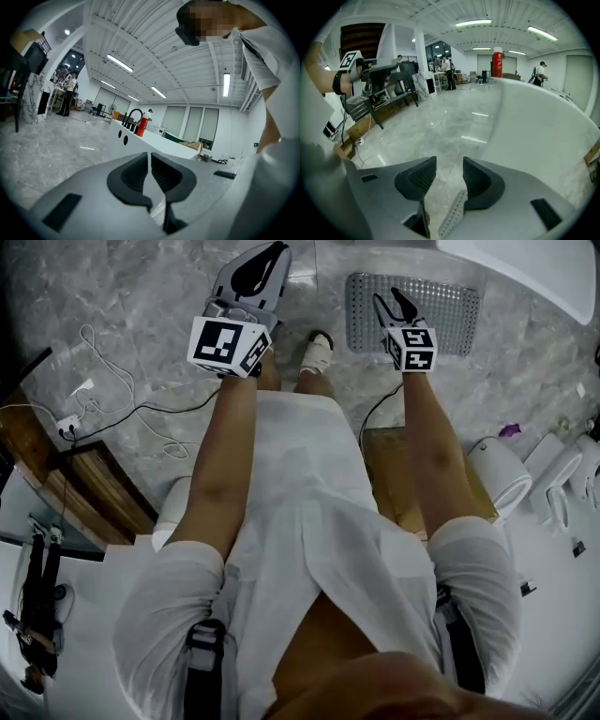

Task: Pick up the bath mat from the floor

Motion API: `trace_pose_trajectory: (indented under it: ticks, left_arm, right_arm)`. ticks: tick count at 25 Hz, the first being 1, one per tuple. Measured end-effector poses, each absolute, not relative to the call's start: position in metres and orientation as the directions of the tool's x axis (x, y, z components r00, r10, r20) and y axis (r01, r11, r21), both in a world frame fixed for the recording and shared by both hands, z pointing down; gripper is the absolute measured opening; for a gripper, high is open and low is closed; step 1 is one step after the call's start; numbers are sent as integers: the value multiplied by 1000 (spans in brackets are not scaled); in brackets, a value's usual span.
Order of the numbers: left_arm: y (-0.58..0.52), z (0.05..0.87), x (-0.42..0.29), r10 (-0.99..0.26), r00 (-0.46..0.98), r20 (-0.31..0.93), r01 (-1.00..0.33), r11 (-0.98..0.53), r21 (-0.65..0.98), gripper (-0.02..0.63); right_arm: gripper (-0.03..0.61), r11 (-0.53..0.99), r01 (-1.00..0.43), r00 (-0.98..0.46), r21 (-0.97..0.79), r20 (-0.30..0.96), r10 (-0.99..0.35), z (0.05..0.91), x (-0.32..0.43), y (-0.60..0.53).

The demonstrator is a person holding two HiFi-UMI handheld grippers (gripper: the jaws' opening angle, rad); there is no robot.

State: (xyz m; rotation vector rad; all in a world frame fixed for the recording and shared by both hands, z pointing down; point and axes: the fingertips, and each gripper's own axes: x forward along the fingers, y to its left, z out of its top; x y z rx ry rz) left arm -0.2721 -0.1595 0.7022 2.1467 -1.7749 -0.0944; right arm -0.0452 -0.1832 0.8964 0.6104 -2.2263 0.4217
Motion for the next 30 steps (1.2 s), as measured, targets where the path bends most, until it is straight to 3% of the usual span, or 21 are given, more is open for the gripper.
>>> trace_pose_trajectory:
  ticks: [7, 12, 18, 24, 30]
  left_arm:
    - [-155, 785, -287, -971, 160, 178, -957, -108, 270, 28]
    - [-153, 830, -294, -970, 139, 201, -963, -85, 256, 28]
    - [-156, 853, -294, -975, 161, 152, -973, -131, 188, 31]
    - [-167, 880, -298, -970, 152, 192, -981, -124, 150, 31]
    - [-197, 876, -295, -977, 139, 165, -989, -128, 73, 31]
  right_arm:
    - [209, 910, -405, -488, -90, 863, -132, 1028, -62, -168]
    - [236, 931, -357, -429, -76, 899, -91, 1093, -63, -171]
    - [277, 975, -200, -303, -99, 952, 35, 1174, -53, -158]
    - [299, 988, -113, -212, -103, 974, 78, 1237, -42, -164]
    - [310, 982, 129, -106, -139, 983, 153, 1295, -24, -156]
